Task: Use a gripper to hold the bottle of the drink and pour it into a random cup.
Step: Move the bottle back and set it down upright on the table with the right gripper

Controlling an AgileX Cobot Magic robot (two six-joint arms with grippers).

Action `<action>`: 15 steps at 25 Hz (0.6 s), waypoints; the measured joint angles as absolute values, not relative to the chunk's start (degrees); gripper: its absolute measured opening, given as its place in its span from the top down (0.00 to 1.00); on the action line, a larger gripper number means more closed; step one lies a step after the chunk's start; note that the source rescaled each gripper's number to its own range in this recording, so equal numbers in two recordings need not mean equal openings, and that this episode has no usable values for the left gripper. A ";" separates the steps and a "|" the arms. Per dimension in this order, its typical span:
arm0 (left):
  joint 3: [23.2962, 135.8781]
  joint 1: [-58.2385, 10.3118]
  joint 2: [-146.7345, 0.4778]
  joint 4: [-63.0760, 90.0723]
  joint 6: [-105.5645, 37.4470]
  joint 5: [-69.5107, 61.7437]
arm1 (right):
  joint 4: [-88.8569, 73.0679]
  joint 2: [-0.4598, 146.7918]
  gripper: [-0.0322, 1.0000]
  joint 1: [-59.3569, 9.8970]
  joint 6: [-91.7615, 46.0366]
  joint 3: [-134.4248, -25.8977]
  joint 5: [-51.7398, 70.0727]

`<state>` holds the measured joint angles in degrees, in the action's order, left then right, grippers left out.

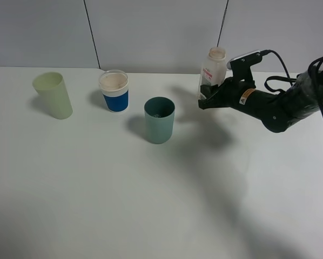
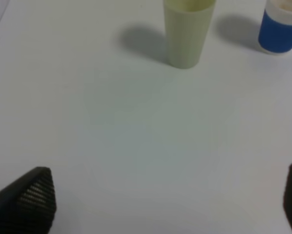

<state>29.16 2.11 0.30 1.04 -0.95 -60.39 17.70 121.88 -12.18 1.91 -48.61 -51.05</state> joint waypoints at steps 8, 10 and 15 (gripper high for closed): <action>29.16 2.11 0.30 1.04 -0.95 -60.39 | 17.85 124.10 0.97 -11.48 1.91 -48.61 -52.31; 29.16 2.11 0.30 1.04 -0.95 -60.39 | 17.91 124.10 0.97 -11.48 1.85 -48.61 -52.31; 29.16 2.11 0.30 1.04 -0.95 -60.39 | 18.49 124.10 0.97 -11.37 2.08 -48.61 -52.37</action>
